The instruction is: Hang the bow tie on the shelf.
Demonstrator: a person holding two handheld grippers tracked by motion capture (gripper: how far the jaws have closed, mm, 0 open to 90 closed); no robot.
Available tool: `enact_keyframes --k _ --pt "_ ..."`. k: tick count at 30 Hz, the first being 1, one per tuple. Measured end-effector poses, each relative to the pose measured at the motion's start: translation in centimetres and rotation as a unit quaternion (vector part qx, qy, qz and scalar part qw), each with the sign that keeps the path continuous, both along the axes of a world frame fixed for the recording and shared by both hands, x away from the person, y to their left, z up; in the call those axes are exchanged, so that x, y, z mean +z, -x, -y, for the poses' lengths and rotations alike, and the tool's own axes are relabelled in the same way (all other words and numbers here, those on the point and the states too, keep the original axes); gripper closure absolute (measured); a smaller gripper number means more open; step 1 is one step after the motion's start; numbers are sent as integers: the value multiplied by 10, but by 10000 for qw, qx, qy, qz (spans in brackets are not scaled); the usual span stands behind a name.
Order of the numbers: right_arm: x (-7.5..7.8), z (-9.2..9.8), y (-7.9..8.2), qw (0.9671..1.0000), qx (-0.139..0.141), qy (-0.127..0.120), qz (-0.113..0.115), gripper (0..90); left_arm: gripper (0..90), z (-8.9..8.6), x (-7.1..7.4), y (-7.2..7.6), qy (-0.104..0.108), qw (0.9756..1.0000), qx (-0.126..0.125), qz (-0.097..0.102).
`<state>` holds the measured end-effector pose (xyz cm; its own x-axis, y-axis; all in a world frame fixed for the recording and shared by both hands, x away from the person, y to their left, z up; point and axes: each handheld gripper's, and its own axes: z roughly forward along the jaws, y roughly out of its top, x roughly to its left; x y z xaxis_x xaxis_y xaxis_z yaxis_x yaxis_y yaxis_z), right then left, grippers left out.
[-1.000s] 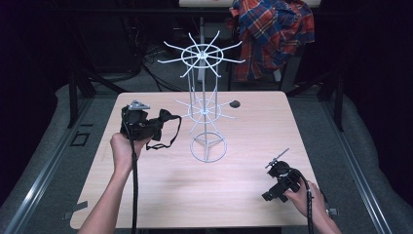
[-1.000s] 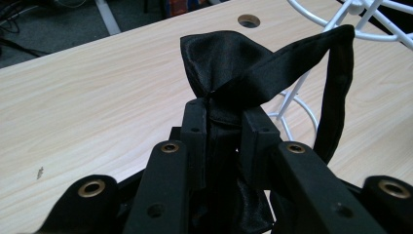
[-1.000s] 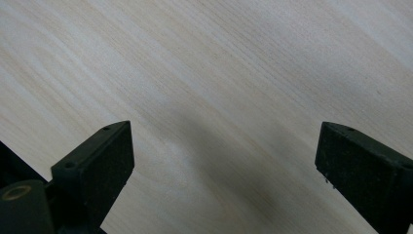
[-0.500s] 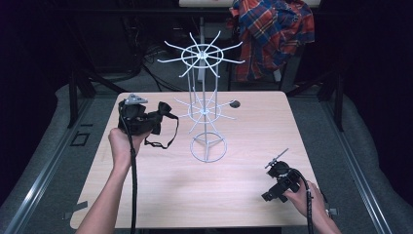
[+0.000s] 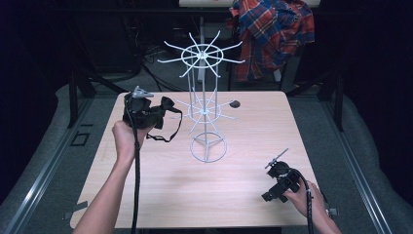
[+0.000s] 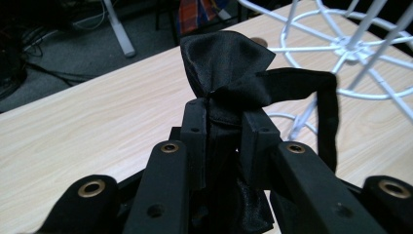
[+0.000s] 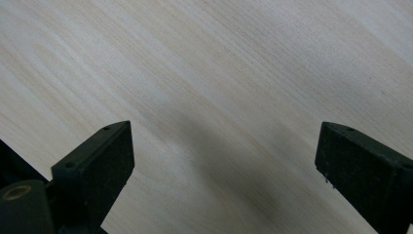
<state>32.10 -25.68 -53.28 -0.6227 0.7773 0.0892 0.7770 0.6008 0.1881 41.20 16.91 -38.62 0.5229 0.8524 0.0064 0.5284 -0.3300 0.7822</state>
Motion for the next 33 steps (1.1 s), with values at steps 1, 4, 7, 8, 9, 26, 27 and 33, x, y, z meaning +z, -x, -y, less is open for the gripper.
enact_keyframes --k 1,4,7,8,9,26,27,33 --pt "-1 0 0 10000 -32 -74 9 68 747 1 -3 -3 2 10000 31 -39" --pt "0 1 -1 10000 54 3 -48 68 747 2 -9 -6 40 9999 16 -132" --pt "0 1 -1 10000 28 -24 -40 68 747 3 -15 -8 68 9998 13 -189" --pt "0 1 -1 10000 33 -22 -43 68 747 4 -18 -8 37 9997 13 -221" --pt "0 1 -1 10000 35 -20 -43 68 747 5 -20 -8 33 9998 13 -213" --pt "1 -1 1 10000 55 21 -29 68 746 16 -54 -13 187 9983 -137 -535" --pt "0 -1 0 10000 53 3 -53 69 746 16 -56 -13 234 9980 -181 -552" --pt "-2 -1 0 9999 -33 -113 1 69 746 19 -63 -13 303 9975 -266 -580"
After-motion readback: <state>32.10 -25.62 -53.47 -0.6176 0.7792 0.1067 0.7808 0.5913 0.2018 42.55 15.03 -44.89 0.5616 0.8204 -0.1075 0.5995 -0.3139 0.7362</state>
